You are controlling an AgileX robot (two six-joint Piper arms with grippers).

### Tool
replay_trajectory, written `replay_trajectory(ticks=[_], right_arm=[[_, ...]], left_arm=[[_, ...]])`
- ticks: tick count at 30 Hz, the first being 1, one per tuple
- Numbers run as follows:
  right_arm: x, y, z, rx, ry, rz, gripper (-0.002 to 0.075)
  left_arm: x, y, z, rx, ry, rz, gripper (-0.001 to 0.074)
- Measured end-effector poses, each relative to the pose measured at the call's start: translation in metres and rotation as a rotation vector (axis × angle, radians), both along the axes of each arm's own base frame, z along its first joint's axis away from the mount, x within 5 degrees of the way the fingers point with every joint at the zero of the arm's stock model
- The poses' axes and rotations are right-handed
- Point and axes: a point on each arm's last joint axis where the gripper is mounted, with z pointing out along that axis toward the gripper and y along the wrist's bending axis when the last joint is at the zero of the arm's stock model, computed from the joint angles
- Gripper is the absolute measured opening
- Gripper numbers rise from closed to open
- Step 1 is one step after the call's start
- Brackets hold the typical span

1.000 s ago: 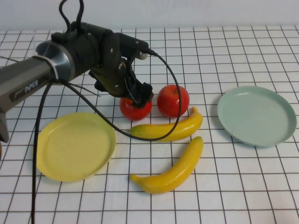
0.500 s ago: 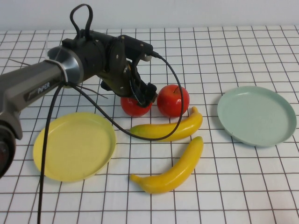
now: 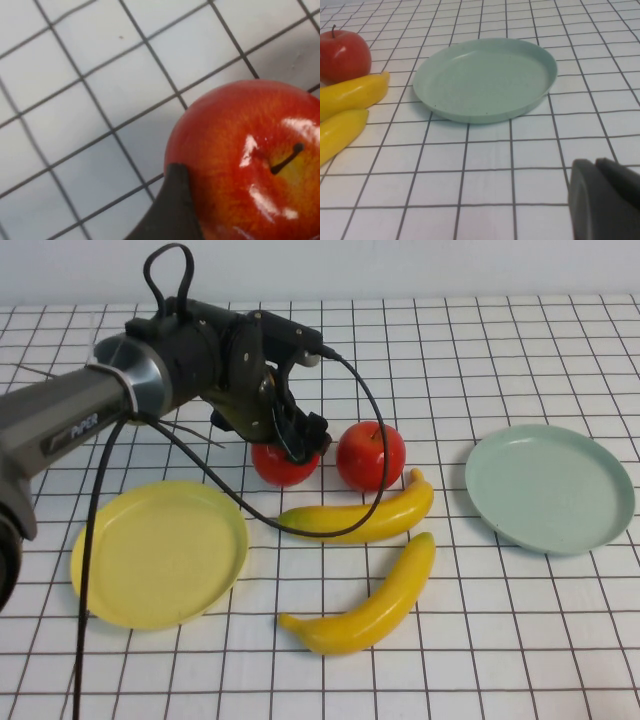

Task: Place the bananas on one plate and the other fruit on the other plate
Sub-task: Put one type of fruit in the left plate

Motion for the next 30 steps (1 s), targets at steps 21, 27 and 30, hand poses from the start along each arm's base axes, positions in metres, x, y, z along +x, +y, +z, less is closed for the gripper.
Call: replay_trajectory(ticks=[21, 27, 30], right_arm=[[0.0, 0.0, 0.0, 0.0, 0.0, 0.0, -0.0016], [0.0, 0.0, 0.0, 0.0, 0.0, 0.0, -0.0016], [0.0, 0.0, 0.0, 0.0, 0.0, 0.0, -0.0016]], left_arm=[[-0.144, 0.141, 0.017, -0.159, -0.099, 0.311, 0.0576], [-0.145, 0.151, 0.012, -0.12, -0.086, 0.325, 0.0576], [-0.142, 0.151, 0.011, -0.116, -0.104, 0.319, 0.0576]])
